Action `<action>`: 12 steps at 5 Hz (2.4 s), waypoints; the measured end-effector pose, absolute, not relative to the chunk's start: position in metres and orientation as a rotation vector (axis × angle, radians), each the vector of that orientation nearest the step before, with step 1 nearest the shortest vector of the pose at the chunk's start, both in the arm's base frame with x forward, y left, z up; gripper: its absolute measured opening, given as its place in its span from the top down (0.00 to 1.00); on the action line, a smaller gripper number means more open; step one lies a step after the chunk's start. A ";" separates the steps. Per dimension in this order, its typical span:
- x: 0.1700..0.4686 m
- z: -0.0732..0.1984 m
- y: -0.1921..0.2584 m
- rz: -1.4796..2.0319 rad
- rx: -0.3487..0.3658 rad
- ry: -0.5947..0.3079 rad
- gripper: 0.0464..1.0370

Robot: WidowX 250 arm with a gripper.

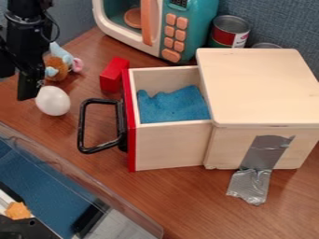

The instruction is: Put the eggs in the drawer

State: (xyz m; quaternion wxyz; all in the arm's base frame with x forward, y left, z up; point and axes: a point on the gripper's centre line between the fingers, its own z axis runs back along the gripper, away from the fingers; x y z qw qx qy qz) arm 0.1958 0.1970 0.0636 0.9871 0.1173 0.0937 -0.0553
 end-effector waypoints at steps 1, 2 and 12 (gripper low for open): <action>0.193 0.056 0.195 -0.121 0.216 0.210 0.04; 0.194 0.051 0.192 -0.298 0.204 0.197 0.04; 0.221 0.013 0.184 -0.115 0.003 -0.033 0.09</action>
